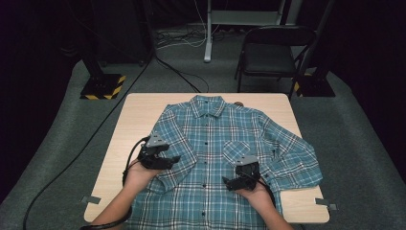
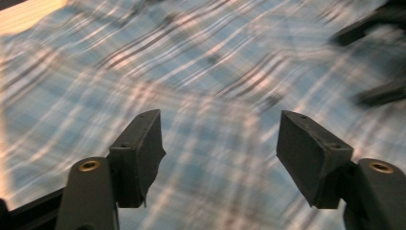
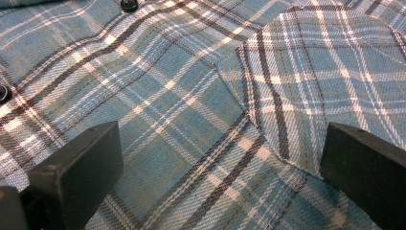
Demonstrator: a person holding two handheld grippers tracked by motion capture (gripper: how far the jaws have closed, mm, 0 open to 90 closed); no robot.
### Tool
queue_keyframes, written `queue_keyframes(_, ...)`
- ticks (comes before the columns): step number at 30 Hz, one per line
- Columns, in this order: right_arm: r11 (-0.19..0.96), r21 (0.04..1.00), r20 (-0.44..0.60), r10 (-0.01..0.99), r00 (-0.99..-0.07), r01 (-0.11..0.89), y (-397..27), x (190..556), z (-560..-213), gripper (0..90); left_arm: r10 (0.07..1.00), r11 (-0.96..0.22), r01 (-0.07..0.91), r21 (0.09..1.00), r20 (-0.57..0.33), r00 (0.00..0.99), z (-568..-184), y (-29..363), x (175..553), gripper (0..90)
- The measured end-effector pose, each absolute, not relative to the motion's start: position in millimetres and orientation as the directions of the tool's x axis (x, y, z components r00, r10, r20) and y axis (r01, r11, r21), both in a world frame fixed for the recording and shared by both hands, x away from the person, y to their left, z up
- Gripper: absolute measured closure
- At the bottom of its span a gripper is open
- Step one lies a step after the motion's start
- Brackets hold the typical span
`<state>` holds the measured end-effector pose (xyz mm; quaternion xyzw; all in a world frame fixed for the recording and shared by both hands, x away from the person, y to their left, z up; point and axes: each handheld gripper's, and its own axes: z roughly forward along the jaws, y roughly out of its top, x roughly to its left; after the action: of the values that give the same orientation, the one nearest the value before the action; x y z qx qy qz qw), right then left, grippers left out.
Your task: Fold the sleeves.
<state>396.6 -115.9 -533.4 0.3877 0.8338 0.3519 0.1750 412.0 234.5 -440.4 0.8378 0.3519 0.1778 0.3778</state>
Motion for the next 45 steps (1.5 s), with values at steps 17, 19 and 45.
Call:
queue_keyframes(17,0.451,0.722,-0.018,0.77,-0.638,0.524,-115.9,396.6,-533.5,0.0,0.784,-0.486,0.597,0.639,0.017,0.621,-514.3,282.4,435.5,24.1)
queue_keyframes(19,0.451,0.722,-0.018,0.77,-0.638,0.524,-115.9,396.6,-533.4,0.0,0.787,-0.48,0.605,0.635,0.007,0.617,-514.4,282.7,436.8,23.2)
queue_keyframes(45,0.453,0.722,-0.018,0.768,-0.641,0.523,-116.5,396.4,-533.4,0.0,0.749,-0.47,0.527,0.708,0.004,0.663,-526.7,250.0,440.2,13.2)
